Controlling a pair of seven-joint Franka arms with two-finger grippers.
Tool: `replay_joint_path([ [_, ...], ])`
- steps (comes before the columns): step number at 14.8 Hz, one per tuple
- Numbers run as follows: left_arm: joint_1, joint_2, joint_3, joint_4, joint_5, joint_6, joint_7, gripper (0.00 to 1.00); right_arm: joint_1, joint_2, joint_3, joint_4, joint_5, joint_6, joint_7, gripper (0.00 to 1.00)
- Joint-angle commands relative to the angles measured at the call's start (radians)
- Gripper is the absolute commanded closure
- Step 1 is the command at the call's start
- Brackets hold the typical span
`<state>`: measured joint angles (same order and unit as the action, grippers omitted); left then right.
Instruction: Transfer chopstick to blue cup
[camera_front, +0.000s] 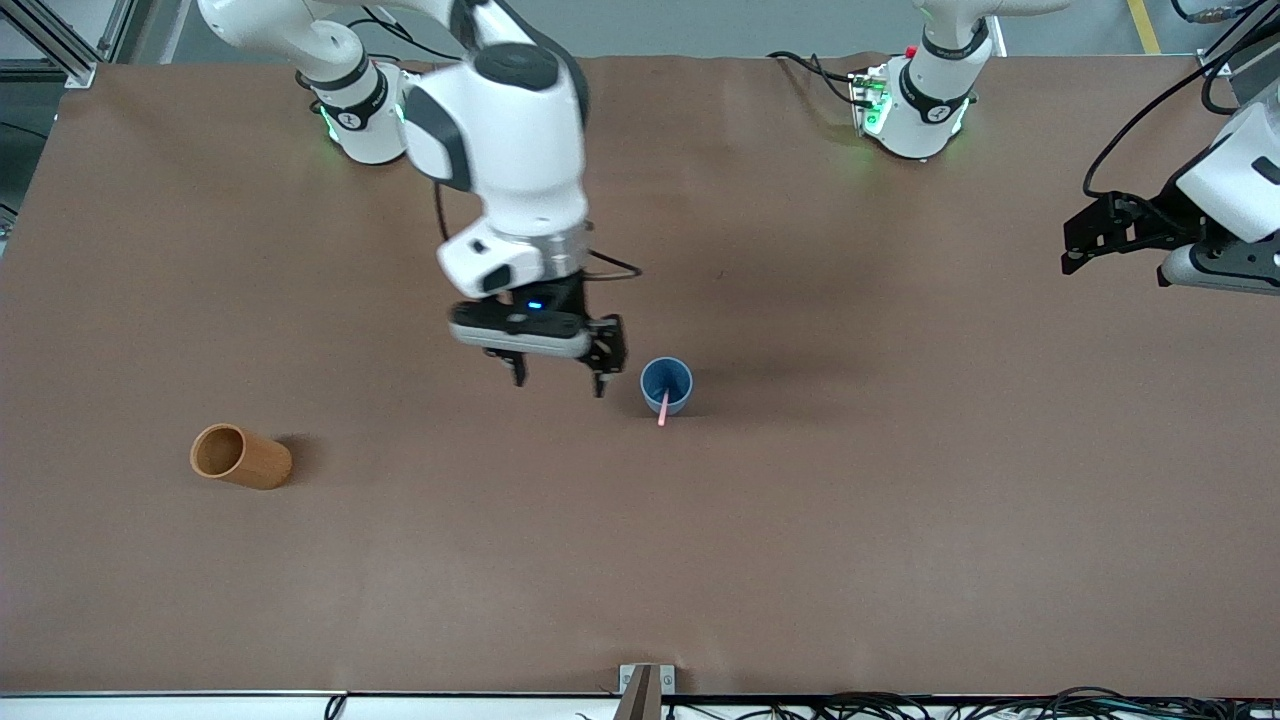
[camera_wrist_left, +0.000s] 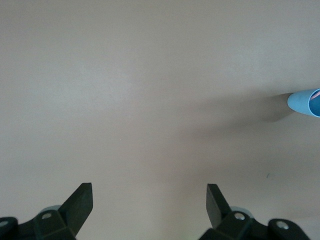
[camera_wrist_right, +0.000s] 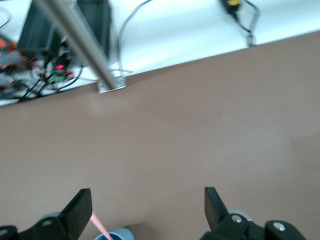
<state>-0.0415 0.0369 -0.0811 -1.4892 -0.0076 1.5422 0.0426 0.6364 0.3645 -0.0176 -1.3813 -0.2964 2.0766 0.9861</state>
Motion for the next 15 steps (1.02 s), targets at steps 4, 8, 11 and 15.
replay_joint_path([
  [4, -0.023, -0.025, 0.034, -0.014, -0.017, 0.009, -0.015, 0.00, -0.254, -0.162, 0.018, -0.045, 0.116, -0.219, -0.315, 0.00],
  [8, -0.020, -0.017, 0.034, 0.001, -0.015, 0.009, -0.021, 0.00, -0.443, -0.208, 0.016, -0.045, 0.198, -0.309, -0.578, 0.00],
  [11, -0.014, -0.005, 0.035, 0.030, -0.014, -0.025, -0.017, 0.00, -0.539, -0.252, 0.016, -0.045, 0.243, -0.393, -0.662, 0.00],
  [15, -0.021, 0.000, 0.035, 0.033, 0.000, -0.027, -0.010, 0.00, -0.603, -0.317, 0.016, -0.045, 0.255, -0.541, -0.733, 0.00],
])
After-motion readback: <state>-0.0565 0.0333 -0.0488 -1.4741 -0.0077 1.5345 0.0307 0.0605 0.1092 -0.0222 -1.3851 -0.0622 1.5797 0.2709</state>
